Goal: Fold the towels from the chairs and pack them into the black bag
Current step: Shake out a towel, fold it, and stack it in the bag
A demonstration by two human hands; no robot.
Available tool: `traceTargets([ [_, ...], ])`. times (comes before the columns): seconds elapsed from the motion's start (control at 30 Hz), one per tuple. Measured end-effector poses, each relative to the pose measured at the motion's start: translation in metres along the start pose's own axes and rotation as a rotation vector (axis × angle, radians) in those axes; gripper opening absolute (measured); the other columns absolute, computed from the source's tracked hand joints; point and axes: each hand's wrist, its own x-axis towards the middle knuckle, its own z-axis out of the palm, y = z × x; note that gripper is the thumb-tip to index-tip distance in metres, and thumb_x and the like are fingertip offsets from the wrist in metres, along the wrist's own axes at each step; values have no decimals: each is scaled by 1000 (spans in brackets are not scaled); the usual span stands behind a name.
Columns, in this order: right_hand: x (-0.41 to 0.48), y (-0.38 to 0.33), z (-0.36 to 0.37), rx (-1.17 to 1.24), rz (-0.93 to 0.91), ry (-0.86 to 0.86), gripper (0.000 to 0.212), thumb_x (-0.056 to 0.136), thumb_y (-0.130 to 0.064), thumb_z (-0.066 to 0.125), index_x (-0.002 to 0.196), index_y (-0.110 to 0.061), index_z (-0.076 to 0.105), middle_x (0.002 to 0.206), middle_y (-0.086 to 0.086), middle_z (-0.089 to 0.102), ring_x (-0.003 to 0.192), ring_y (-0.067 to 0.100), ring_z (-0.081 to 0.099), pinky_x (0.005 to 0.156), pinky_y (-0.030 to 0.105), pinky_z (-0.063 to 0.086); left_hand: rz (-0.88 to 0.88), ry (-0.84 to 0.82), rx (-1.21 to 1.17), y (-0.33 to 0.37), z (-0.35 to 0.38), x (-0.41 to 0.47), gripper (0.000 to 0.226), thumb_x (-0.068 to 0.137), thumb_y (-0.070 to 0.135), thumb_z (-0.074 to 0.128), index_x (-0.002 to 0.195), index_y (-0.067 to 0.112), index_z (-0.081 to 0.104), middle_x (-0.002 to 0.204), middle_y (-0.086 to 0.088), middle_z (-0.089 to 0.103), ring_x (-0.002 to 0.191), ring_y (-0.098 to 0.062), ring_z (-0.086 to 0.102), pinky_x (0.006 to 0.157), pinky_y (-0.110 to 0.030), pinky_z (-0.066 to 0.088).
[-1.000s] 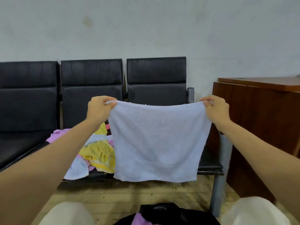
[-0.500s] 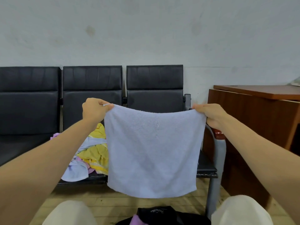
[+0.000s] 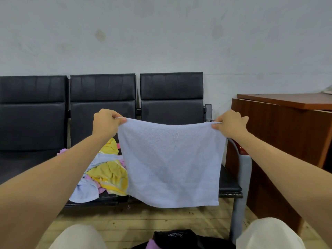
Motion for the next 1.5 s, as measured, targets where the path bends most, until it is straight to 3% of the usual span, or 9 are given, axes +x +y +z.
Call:
traceTargets([
  [0.17,4,9,4,-95,-5,22,28,94,-40,58,96,-14,70,83,3,59,85,21,54,90,38,35,45,-6,72,-5,9,3,17,83,21,72,93,7,76,86,-9,70,75,-18,58,66,-29,42],
  [0.3,8,13,9,62,38,8,21,97,-19,55,107,-6,70,84,8,59,74,24,58,66,32,44,103,-103,69,-5,19,4,16,82,18,73,90,5,74,69,-6,66,64,-21,63,68,-29,49],
  [0.47,14,27,14,-72,78,29,20,95,-21,58,103,-5,70,85,9,58,72,25,54,64,33,43,143,-275,102,-4,23,5,13,74,18,80,78,8,71,65,-9,69,58,-19,69,61,-25,56],
  [0.63,14,30,16,-97,43,-8,18,88,-20,68,100,-7,73,87,11,66,74,26,59,65,32,47,197,-233,179,-3,28,5,14,78,19,77,78,9,68,61,-8,67,54,-18,66,65,-29,56],
  [0.87,7,25,11,-164,-17,-52,27,81,-26,77,101,-10,70,94,10,70,90,27,64,90,39,47,200,-216,209,0,30,4,9,88,16,66,83,12,61,76,-9,66,58,-20,66,67,-33,55],
  [1.03,6,25,12,5,-43,-73,21,87,-20,71,103,-6,71,83,7,64,72,20,60,73,31,50,236,-203,257,-5,26,5,8,91,13,62,91,6,65,81,-11,66,63,-22,65,71,-38,56],
  [1.2,4,22,12,-85,-109,-115,19,96,-10,56,107,-6,71,80,5,59,63,15,52,66,26,43,274,-164,290,-7,21,5,14,91,7,57,96,3,69,75,-11,65,66,-25,64,69,-36,54],
  [1.37,3,17,8,-158,-132,-150,17,92,-17,62,102,-6,71,83,6,63,71,19,59,67,28,49,300,-164,410,-14,18,7,19,94,9,54,104,4,70,91,-15,69,75,-27,60,66,-31,43],
  [1.5,2,7,7,-171,-176,-189,24,84,-21,74,104,-8,72,91,7,69,79,21,65,82,34,56,237,-160,449,-18,15,7,18,95,13,56,103,2,67,92,-16,67,73,-22,53,67,-31,41],
])
